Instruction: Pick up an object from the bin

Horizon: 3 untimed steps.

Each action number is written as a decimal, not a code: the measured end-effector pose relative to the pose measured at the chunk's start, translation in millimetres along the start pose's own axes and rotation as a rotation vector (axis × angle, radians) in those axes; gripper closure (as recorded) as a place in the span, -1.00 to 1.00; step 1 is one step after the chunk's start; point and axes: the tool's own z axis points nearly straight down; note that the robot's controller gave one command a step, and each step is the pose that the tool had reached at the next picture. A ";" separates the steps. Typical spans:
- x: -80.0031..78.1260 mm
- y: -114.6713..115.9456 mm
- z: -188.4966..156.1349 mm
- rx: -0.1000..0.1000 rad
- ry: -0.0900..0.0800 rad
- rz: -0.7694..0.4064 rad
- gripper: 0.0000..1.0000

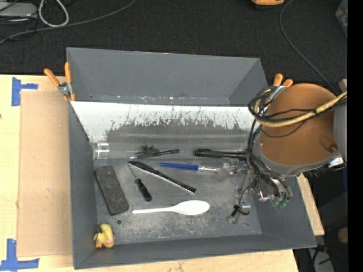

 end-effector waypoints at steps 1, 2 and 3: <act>-1.2 0.0 -2.6 0.000 -0.006 0.000 -1.00; -14.6 38.3 92.8 0.000 -0.008 -0.112 -1.00; -22.2 75.1 79.6 0.002 -0.016 -0.203 -1.00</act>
Offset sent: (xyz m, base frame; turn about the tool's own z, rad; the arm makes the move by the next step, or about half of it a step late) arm 0.0223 0.0682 -0.1695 -0.2032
